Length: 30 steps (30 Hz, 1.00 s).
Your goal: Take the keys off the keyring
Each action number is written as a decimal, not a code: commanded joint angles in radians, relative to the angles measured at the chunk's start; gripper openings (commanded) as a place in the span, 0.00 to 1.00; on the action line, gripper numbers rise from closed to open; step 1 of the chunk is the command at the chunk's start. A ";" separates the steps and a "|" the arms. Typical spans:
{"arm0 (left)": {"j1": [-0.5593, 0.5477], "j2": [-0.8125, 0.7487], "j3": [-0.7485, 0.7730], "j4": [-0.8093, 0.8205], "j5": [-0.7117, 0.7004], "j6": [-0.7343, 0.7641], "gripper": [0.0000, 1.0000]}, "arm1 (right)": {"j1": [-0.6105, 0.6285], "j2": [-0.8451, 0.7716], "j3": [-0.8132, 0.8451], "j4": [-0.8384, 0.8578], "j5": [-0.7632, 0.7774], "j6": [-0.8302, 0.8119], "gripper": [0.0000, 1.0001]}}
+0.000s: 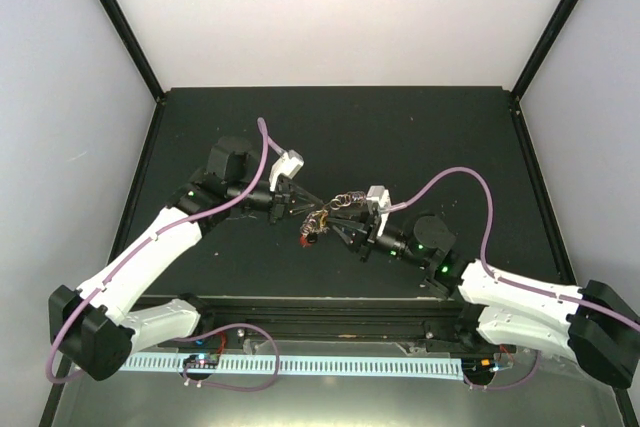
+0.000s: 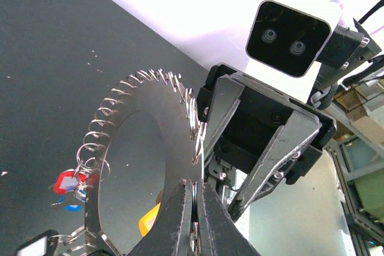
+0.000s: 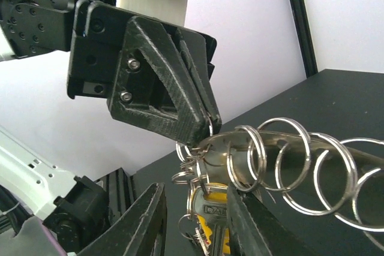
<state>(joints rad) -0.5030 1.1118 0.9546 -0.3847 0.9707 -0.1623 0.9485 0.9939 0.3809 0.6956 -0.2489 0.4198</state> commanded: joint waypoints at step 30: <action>0.008 -0.041 -0.011 0.089 0.070 -0.022 0.08 | 0.018 0.048 0.028 0.087 0.037 -0.036 0.01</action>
<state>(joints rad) -0.4984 1.0985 0.9306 -0.3557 0.9939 -0.1810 0.9600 1.0630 0.4240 0.7105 -0.2379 0.3939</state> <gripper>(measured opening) 0.045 0.015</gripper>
